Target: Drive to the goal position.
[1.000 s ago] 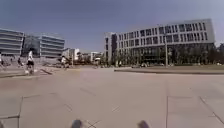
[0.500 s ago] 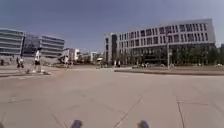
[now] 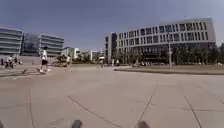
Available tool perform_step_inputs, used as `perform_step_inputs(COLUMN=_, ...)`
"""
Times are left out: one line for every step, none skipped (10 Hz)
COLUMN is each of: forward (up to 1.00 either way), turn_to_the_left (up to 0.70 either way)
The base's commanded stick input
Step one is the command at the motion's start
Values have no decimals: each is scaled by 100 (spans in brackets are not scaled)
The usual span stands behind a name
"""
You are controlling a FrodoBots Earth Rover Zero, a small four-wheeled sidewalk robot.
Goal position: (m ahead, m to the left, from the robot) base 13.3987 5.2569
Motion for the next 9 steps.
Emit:
perform_step_inputs(forward=70, turn_to_the_left=0)
perform_step_inputs(forward=70, turn_to_the_left=0)
perform_step_inputs(forward=70, turn_to_the_left=0)
perform_step_inputs(forward=70, turn_to_the_left=0)
perform_step_inputs(forward=70, turn_to_the_left=0)
perform_step_inputs(forward=70, turn_to_the_left=0)
perform_step_inputs(forward=70, turn_to_the_left=2)
perform_step_inputs(forward=70, turn_to_the_left=3)
perform_step_inputs(forward=70, turn_to_the_left=2)
